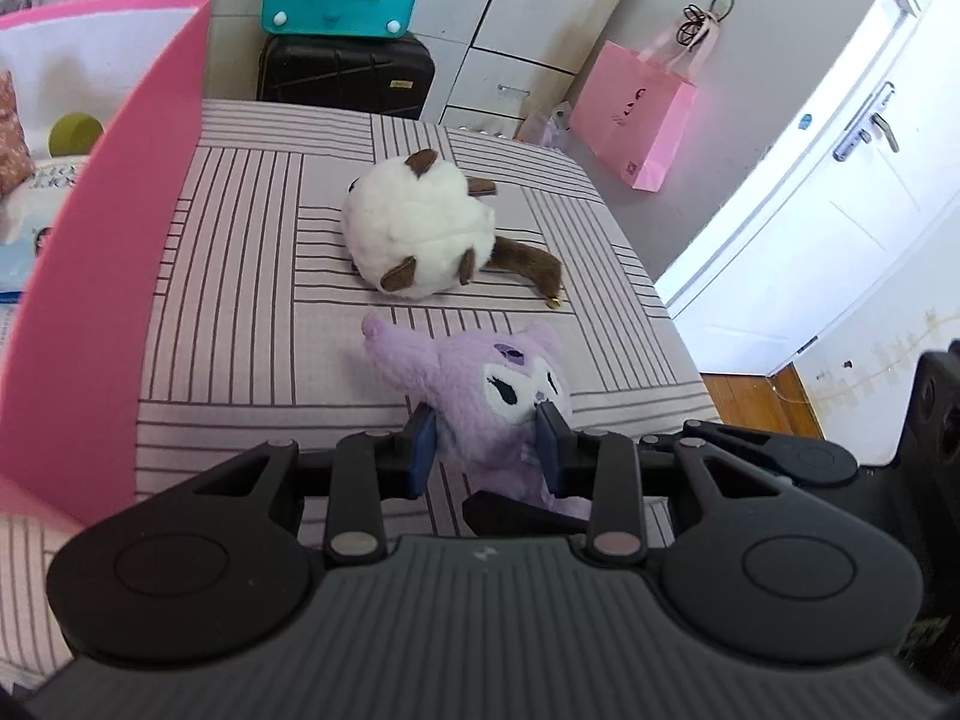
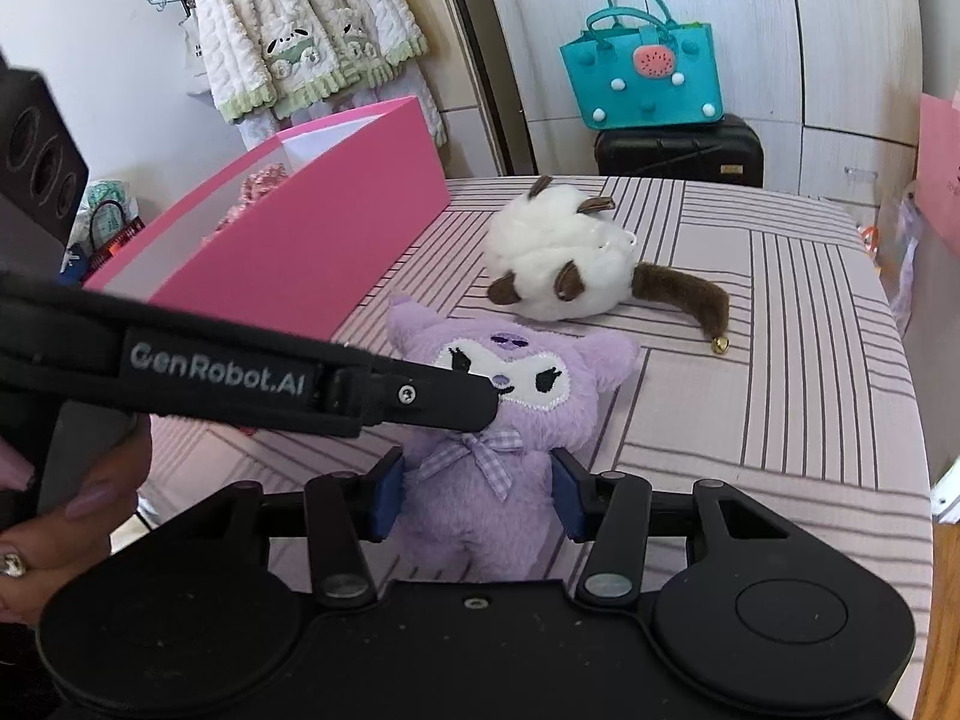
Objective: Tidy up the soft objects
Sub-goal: 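Lift the purple plush with the left tool and carry it over the box, then open the left tool to drop the purple plush into the box, then move the left tool away from the box toward the white panda plush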
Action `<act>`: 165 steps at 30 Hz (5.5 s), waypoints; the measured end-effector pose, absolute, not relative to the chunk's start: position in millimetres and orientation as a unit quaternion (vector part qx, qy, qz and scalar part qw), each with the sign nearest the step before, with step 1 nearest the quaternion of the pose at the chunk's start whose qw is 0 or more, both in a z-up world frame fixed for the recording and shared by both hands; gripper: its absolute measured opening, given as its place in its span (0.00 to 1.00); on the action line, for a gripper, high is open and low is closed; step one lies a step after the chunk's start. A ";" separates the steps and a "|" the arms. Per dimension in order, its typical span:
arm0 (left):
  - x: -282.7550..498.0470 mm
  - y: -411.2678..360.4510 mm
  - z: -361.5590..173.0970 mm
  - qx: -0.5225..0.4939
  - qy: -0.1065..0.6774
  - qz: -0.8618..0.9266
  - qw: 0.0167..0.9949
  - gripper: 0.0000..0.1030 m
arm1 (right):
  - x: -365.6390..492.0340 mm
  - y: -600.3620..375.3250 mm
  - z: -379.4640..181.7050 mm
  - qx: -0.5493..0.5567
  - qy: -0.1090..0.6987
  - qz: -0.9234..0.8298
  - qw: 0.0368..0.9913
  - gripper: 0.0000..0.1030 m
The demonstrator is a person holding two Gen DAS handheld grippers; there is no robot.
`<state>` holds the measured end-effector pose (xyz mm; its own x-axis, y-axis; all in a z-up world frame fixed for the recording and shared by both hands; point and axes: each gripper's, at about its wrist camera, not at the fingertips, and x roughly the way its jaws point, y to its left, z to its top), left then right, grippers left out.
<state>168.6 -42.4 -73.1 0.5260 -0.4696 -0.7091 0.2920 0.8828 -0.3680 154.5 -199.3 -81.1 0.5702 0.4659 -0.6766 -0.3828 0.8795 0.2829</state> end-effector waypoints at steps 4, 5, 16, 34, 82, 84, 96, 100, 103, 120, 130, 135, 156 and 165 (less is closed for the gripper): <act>152.6 -36.9 -62.0 -0.099 0.429 -0.225 0.869 0.32 | 144.4 -196.5 -69.0 0.055 0.401 0.247 0.881 0.53; 148.8 -35.1 -59.4 -0.099 0.428 -0.226 0.870 0.32 | 141.0 -195.1 -65.7 0.051 0.400 0.249 0.881 0.53; 111.3 -12.6 -30.5 -0.086 0.416 -0.243 0.872 0.33 | 109.4 -181.9 -36.2 0.026 0.402 0.279 0.872 0.54; 72.1 65.7 18.9 -0.072 0.373 -0.261 0.888 0.31 | 89.5 -121.6 26.6 -0.042 0.363 0.364 0.856 0.54; 293.9 173.4 -41.1 -0.116 0.469 -0.125 0.867 0.31 | 308.1 53.6 -19.8 -0.208 0.407 0.352 0.817 0.58; 294.9 173.5 -42.5 -0.120 0.470 -0.124 0.866 0.32 | 304.7 54.4 -19.5 -0.223 0.401 0.346 0.819 0.59; 265.5 165.9 -20.5 -0.096 0.443 -0.128 0.882 0.30 | 275.2 15.7 13.5 -0.179 0.360 0.379 0.834 0.62; 251.1 159.6 -8.7 -0.077 0.430 -0.124 0.891 0.33 | 264.9 3.4 20.6 -0.153 0.352 0.389 0.837 0.62; 239.5 157.2 -0.7 -0.064 0.422 -0.120 0.896 0.33 | 255.3 -4.1 24.6 -0.142 0.348 0.390 0.841 0.62; 170.5 147.6 43.2 -0.020 0.402 -0.104 0.910 0.37 | 201.1 -42.4 71.1 -0.118 0.324 0.399 0.850 0.62; 128.9 140.4 65.4 0.002 0.392 -0.111 0.913 0.40 | 165.3 -60.2 95.8 -0.114 0.304 0.405 0.854 0.64; 112.1 134.5 71.7 0.012 0.388 -0.120 0.914 0.41 | 147.9 -71.4 105.4 -0.116 0.292 0.405 0.859 0.65; 64.0 93.3 61.3 0.059 0.411 -0.160 0.896 0.60 | 88.6 -129.9 103.0 -0.106 0.292 0.393 0.865 0.72; 63.7 63.2 39.3 0.059 0.434 -0.187 0.879 0.67 | 81.2 -168.8 78.6 -0.081 0.321 0.365 0.870 0.76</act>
<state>63.7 63.2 39.3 0.5530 -0.2766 -0.7859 0.3796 0.9233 -0.0579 81.2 -168.8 78.6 0.5285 0.5828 -0.6173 -0.6864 0.7212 0.0933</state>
